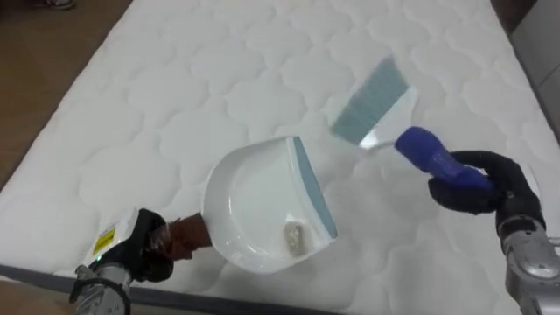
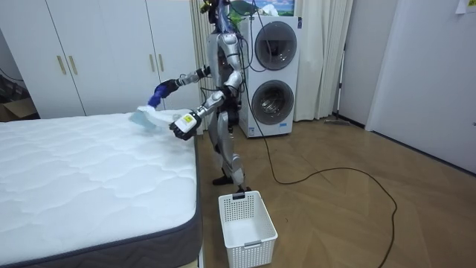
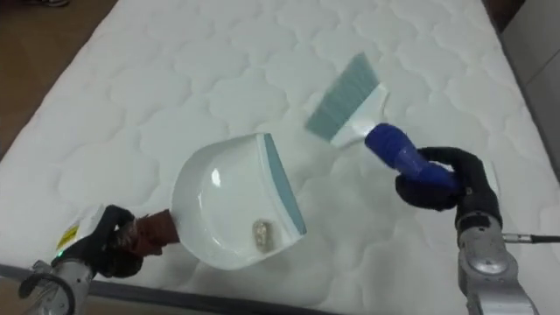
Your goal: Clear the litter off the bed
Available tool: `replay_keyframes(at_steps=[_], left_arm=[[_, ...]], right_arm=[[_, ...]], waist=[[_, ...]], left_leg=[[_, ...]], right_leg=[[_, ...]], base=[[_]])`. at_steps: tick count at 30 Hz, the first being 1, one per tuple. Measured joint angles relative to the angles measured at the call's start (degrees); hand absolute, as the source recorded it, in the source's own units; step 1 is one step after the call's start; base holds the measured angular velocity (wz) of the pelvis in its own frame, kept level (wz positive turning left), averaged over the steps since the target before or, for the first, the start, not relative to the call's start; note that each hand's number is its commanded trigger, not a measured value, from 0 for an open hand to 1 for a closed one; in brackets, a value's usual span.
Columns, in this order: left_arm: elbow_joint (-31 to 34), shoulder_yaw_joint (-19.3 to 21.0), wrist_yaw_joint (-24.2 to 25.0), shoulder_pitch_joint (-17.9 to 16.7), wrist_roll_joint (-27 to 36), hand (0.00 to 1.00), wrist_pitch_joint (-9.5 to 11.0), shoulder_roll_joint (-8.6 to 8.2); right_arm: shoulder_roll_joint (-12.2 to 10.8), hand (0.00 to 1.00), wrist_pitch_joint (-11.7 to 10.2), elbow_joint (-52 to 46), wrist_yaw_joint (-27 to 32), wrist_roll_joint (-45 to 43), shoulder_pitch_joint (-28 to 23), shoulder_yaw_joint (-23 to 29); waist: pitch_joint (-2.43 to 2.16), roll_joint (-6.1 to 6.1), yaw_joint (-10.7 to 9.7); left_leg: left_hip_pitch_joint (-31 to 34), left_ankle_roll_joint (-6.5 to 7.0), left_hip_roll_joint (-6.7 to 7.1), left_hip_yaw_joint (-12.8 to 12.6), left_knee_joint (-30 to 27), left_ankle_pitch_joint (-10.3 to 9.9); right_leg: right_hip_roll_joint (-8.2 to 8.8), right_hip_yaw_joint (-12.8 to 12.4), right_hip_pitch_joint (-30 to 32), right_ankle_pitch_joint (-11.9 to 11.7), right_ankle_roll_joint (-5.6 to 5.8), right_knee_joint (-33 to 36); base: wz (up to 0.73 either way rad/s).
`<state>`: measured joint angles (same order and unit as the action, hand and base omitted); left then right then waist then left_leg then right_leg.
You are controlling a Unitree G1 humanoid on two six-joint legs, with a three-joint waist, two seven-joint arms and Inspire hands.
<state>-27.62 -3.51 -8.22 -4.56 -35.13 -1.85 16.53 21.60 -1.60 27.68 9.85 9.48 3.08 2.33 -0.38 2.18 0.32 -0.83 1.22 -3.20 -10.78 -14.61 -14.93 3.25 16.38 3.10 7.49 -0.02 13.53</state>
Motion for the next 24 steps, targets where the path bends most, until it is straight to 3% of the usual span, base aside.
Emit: replay_keyframes(at_steps=[3,5,8,11,21,24], left_arm=[[2.4,2.7,0.2,0.0,0.1,1.00,-0.5,-0.34],[5.4,4.9,0.2,-0.3,3.4,1.00,-0.6,-0.30],[8.4,5.8,0.1,-0.7,8.4,1.00,-0.6,-0.28],[9.2,5.7,0.1,-0.8,8.7,1.00,-0.6,-0.29],[10.8,6.4,0.3,-2.9,8.9,1.00,-0.7,-0.31],[10.8,7.0,0.3,-2.9,10.1,1.00,-0.7,-0.30]], right_arm=[[-1.1,0.00,0.5,-3.9,0.0,-0.3,-0.8,1.2],[-1.1,0.00,0.5,-5.8,0.2,-0.6,-0.9,1.7],[-1.1,0.00,0.5,-6.8,0.9,-0.5,-0.9,2.0],[-1.1,0.00,0.5,-8.7,1.3,-0.5,-0.9,2.4],[-1.1,0.00,0.7,-9.1,2.0,-1.0,-1.0,4.5],[-1.1,0.00,0.9,-9.2,1.8,-0.9,-1.0,4.5]], waist=[[-0.05,-0.79,0.0],[0.00,-1.46,-0.1],[0.12,-2.01,-0.2],[0.08,-2.49,-0.2],[0.15,-2.26,-0.4],[0.51,-1.38,-0.2]], left_leg=[[-0.7,-0.02,-0.02,0.1,0.1,0.0],[-1.4,-0.02,0.02,0.2,0.1,0.0],[-2.6,-0.02,0.06,0.2,0.3,0.0],[-3.0,-0.02,0.28,0.4,1.2,0.0],[-3.0,0.13,1.14,1.9,1.1,0.1],[-3.3,0.14,1.38,2.4,1.2,0.1]], right_leg=[[-0.28,-0.1,-0.7,0.0,0.00,0.0],[-0.21,0.1,-1.5,0.0,0.00,0.0],[-0.09,0.2,-2.8,0.1,0.15,0.1],[0.07,0.6,-3.1,0.2,0.32,0.2],[0.74,0.9,-3.6,0.6,0.89,0.7],[1.14,0.7,-3.6,1.5,1.07,2.1]], base=[[0.00],[0.00],[0.04],[0.06],[0.06],[0.13]])
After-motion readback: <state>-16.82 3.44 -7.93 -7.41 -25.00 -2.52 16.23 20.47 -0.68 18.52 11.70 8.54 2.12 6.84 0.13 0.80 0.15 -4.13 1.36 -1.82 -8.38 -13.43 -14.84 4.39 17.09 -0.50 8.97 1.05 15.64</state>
